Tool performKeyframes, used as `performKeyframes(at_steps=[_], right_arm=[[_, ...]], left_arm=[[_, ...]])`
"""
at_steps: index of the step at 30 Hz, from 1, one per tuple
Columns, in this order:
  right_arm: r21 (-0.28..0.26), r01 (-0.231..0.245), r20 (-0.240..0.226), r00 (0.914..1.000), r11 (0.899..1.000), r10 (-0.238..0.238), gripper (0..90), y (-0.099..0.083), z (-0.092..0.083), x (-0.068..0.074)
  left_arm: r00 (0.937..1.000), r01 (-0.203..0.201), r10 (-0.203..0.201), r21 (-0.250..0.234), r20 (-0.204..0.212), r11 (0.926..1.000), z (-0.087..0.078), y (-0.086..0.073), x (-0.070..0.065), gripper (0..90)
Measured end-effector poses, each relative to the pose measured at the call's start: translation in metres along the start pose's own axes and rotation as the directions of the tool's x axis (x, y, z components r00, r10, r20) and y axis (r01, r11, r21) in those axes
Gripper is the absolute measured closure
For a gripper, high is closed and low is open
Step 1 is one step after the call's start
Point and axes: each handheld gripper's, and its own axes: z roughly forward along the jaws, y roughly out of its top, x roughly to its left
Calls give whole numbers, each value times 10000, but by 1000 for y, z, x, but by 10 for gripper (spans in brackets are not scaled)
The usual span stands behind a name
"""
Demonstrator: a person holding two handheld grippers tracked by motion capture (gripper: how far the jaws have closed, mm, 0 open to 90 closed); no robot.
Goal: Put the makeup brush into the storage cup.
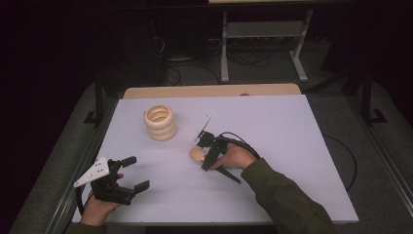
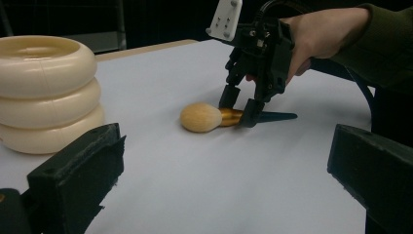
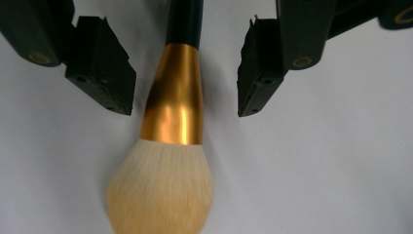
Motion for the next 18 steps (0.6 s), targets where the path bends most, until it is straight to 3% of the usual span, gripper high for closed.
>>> performKeyframes(at_steps=[18], right_arm=[[797, -193, 76, 9998, 9966, 188, 536, -13, -2, 0]], left_arm=[[10000, 9, -9, -3, -10, 10000, 0, 0, 0, 0]])
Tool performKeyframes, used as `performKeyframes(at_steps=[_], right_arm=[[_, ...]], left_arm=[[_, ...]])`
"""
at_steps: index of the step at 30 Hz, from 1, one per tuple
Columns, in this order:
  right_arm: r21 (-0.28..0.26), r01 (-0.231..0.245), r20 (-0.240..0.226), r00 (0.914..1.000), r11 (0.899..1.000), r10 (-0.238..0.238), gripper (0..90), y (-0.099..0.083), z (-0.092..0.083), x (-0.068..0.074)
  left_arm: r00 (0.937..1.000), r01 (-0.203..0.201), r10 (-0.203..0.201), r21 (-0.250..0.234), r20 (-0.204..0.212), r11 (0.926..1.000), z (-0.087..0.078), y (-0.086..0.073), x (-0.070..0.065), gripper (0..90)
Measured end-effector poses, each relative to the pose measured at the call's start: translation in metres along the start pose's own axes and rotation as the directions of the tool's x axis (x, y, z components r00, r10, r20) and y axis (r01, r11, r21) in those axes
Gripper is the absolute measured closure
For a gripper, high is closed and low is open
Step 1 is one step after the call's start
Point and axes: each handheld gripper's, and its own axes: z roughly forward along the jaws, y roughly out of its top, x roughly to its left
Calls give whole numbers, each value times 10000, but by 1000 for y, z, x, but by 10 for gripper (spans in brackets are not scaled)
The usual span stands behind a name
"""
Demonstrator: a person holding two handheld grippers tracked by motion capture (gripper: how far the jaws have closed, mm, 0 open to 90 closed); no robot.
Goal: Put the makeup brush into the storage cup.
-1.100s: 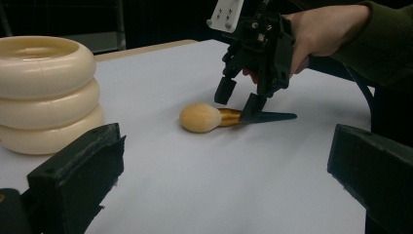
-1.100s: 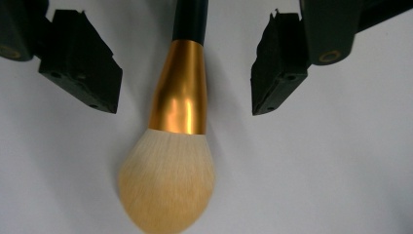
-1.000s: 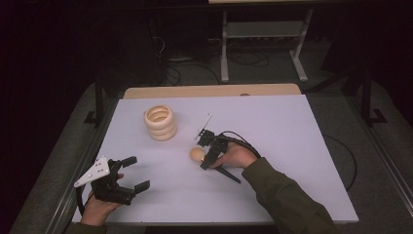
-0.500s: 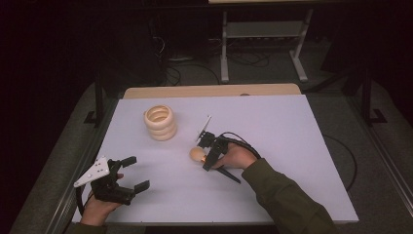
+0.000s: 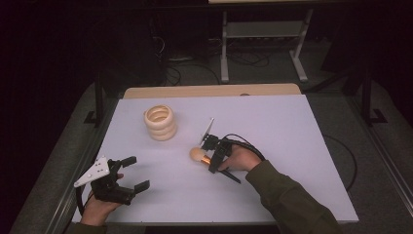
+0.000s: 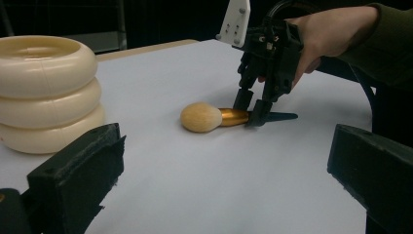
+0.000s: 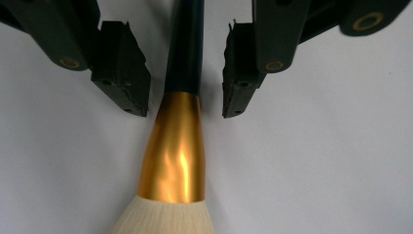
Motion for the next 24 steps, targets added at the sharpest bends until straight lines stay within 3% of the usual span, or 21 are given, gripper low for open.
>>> performKeyframes(at_steps=[12, 24], right_arm=[[328, -68, 66, 10000, 9994, 66, 656, -5, -1, 1], [273, 60, 532, 9986, 9996, -74, 730, -6, 0, 3]], left_arm=[[10000, 5, -5, -10, -9, 10000, 0, 0, 0, 0], [10000, 4, -4, 51, -15, 10000, 1, 0, -1, 0]])
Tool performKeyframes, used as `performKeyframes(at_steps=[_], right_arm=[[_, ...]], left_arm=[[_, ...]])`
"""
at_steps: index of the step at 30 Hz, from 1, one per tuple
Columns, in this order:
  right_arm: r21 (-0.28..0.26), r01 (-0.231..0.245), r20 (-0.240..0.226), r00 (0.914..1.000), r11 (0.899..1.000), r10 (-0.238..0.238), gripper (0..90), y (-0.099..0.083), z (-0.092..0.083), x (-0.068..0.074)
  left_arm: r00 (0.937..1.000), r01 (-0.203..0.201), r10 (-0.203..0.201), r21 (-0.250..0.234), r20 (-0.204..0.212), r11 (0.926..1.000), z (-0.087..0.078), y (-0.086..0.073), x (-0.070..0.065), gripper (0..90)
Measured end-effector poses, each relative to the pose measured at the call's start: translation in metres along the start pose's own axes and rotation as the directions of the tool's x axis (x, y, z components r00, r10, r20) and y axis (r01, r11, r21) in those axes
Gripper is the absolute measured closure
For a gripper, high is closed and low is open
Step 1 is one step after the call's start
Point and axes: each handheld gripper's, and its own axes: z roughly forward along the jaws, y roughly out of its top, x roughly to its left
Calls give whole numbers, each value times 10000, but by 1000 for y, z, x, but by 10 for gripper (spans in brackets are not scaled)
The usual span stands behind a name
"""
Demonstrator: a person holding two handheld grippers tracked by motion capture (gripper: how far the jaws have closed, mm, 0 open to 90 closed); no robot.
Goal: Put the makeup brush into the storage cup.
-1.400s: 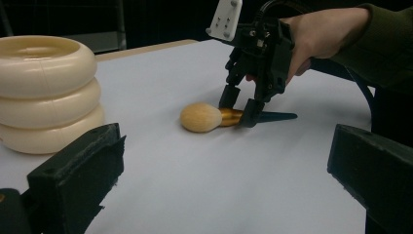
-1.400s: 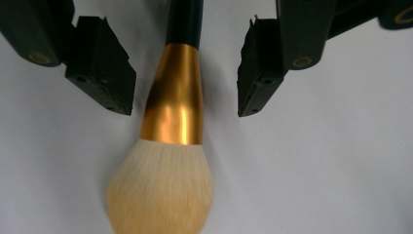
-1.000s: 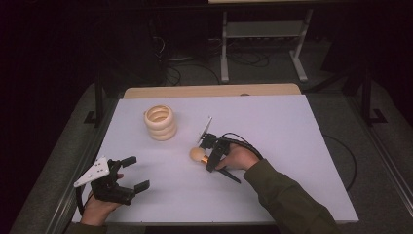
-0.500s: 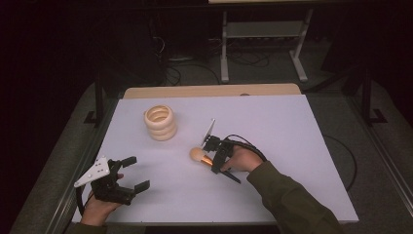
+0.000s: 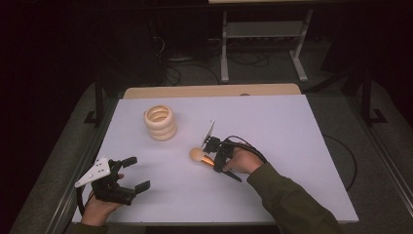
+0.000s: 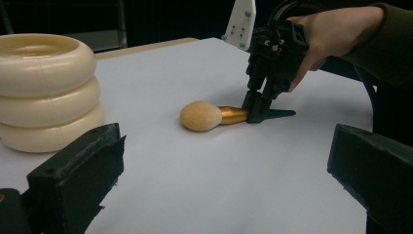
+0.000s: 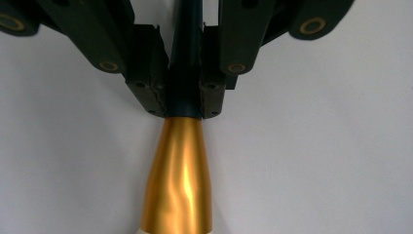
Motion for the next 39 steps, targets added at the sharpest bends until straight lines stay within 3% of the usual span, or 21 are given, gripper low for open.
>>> performKeyframes(at_steps=[5, 11, 18, 26, 30, 33, 39], right_arm=[[-78, 94, 137, 9999, 9999, -93, 734, -1, 0, 1], [-435, -128, -82, 9999, 9990, 124, 736, -6, -1, -2], [-1437, -228, -416, 9990, 9894, 170, 737, -14, -8, -6], [-2730, -527, -960, 9950, 9606, 273, 737, -24, -20, -12], [-3392, -542, -952, 9952, 9391, 230, 736, -31, -26, -12], [-3825, -710, -1223, 9922, 9212, 257, 736, -36, -30, -12], [-4460, -814, -1339, 9907, 8913, 234, 736, -44, -30, -11]], left_arm=[[10000, -20, 20, 2, -6, 10000, 0, 0, 0, 0], [10000, 7, -7, 24, -29, 10000, -1, 0, 0, 0], [10000, -8, 8, 45, -8, 10000, 0, 0, 0, 0], [10000, -28, 28, 59, 3, 10000, 1, 0, 0, 0], [10000, -44, 44, 65, 6, 10000, 1, 0, 0, 0], [10000, -36, 36, 61, -2, 10000, 1, 0, -1, 0], [10000, 2, -1, 90, -52, 10000, 2, 0, 0, 0]])
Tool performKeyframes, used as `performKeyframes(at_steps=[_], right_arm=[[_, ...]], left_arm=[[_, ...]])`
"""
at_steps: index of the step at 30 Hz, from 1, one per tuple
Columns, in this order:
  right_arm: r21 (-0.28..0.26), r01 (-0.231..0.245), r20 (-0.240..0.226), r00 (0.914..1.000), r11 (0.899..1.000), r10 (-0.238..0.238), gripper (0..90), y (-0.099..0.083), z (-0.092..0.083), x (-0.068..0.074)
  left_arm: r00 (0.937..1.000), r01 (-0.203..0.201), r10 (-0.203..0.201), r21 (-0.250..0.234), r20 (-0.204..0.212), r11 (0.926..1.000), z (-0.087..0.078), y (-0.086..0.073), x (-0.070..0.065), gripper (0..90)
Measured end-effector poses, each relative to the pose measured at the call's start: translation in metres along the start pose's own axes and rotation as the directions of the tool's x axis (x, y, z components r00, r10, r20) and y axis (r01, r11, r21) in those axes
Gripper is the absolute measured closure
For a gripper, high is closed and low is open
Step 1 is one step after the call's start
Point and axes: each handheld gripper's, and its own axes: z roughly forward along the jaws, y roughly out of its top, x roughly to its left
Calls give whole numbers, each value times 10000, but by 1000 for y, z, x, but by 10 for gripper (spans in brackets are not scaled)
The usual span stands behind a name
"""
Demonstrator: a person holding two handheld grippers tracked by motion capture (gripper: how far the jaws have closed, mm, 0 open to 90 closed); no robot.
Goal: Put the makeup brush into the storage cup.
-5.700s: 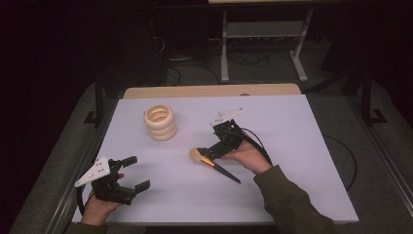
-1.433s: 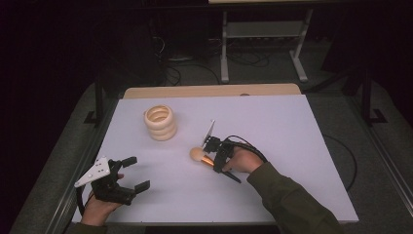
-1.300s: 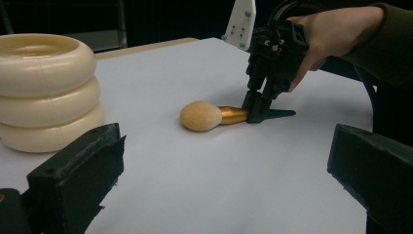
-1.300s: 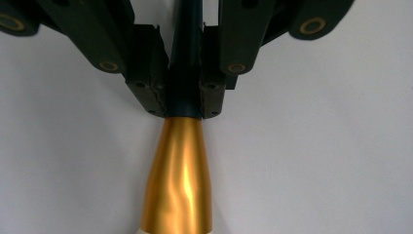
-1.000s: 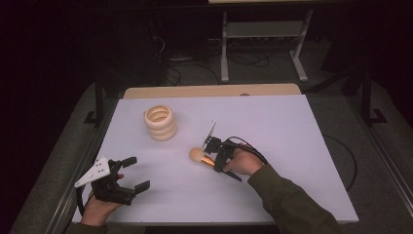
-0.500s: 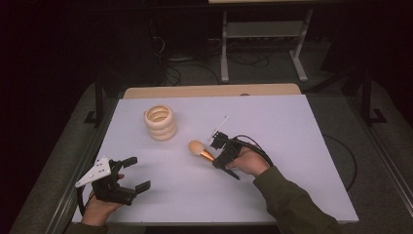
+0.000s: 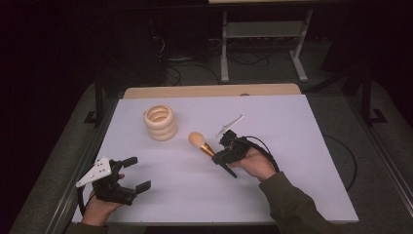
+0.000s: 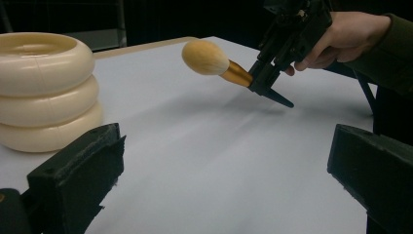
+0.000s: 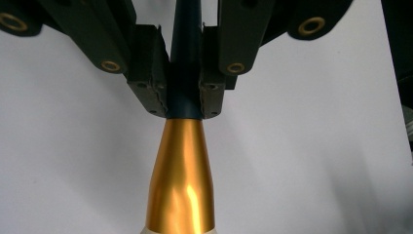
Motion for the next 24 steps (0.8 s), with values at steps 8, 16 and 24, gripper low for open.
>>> performKeyframes(at_steps=[8, 16, 24], right_arm=[[-1029, 151, -213, 9996, 9946, -174, 736, -6, -7, 4], [-1923, 174, -584, 9979, 9812, -291, 736, -12, -10, 6], [-2656, 185, -593, 9976, 9639, -356, 736, -18, -19, 4]], left_arm=[[9995, 233, -230, 133, -213, 9996, 2, 1, 2, 0], [9994, 208, -203, 211, -268, 9996, 8, 6, 2, 0], [9993, 363, -360, 304, -81, 9989, 21, 15, 2, 0]])
